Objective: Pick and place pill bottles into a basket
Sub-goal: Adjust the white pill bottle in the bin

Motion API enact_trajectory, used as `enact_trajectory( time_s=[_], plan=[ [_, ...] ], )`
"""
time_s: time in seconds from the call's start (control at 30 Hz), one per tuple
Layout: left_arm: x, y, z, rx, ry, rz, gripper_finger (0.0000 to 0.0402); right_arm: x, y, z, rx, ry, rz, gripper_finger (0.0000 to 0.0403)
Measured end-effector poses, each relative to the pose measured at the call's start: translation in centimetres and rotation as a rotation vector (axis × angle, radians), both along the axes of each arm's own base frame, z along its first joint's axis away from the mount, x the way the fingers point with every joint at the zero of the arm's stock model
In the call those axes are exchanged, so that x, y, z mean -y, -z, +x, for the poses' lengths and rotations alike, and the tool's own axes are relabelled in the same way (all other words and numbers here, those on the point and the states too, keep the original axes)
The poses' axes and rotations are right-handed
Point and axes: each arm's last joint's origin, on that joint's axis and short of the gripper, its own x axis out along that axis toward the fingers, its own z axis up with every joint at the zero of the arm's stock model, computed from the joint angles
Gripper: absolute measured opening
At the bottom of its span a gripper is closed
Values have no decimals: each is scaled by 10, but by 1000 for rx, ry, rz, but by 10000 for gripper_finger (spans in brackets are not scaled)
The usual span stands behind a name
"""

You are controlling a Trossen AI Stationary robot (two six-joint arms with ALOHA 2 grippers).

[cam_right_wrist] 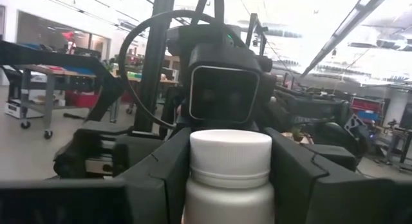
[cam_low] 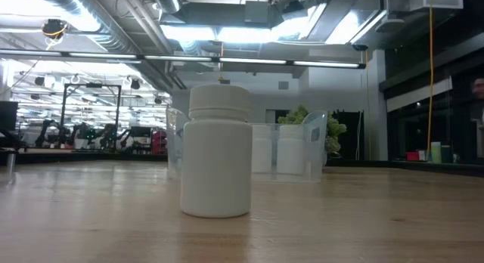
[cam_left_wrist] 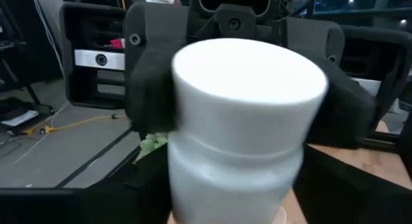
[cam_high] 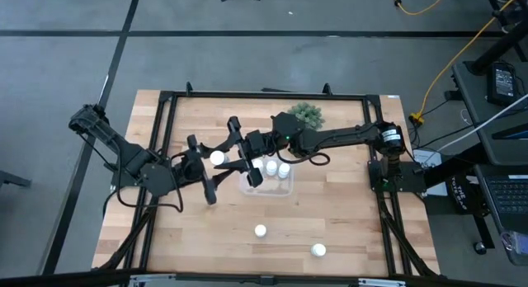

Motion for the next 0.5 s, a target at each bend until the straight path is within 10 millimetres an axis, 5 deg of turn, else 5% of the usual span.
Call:
enact_trajectory(
  time_s=[0.2,0.5],
  plan=[
    [2,0,-1,-8,8,19,160,-1,0,0,-14,-5,20,165],
    [3,0,-2,-14,18,33,160,-1,-1,0,-13,-15,43,195]
  ],
)
